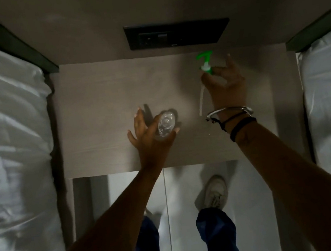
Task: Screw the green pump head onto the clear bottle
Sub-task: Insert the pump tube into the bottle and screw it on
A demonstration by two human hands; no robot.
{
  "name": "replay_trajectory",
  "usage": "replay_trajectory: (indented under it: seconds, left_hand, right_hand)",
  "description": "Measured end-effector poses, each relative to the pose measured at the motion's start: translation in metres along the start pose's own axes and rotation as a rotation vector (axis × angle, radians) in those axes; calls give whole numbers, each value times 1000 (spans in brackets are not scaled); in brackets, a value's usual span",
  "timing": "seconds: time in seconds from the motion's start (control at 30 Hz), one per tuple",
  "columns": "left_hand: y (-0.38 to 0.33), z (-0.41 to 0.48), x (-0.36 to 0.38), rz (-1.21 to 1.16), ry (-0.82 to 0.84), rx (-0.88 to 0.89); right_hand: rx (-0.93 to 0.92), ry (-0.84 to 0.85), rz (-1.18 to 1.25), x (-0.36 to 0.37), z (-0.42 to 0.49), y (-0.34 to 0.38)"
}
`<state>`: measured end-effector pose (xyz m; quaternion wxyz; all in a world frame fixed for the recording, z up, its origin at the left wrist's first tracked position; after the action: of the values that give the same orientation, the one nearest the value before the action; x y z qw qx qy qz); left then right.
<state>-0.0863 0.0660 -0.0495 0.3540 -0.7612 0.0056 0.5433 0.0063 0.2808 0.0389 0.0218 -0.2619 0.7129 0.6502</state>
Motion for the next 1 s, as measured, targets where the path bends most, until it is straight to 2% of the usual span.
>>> replay_trajectory:
  seconds: [0.1, 0.27, 0.4, 0.47, 0.67, 1.0]
  left_hand:
    - [0, 3, 1, -70, 61, 45]
    - [-11, 11, 11, -141, 222, 113]
    - [-23, 14, 19, -104, 345, 162]
    - [6, 21, 3, -61, 287, 125]
    - [3, 25, 10, -63, 389, 190]
    - [3, 33, 11, -40, 450, 194]
  right_hand:
    - [5, 79, 185, 2, -17, 19]
    - [-96, 186, 361, -4, -44, 42]
    - [-194, 197, 222, -8, -52, 41]
    - [-217, 308, 263, 27, -65, 39]
    - [-216, 328, 171, 28, -63, 22]
    - [-447, 450, -115, 53, -90, -11]
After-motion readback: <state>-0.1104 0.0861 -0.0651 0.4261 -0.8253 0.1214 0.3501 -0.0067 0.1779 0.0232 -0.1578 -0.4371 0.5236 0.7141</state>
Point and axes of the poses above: each hand's wrist, its own z-axis towards the middle knuckle, its own x-axis out of the palm, y = z × x, the point moved 7 cm from there along z, towards the middle knuckle, and after that the axes turned 7 degrees about z, right-handed, at the moved point
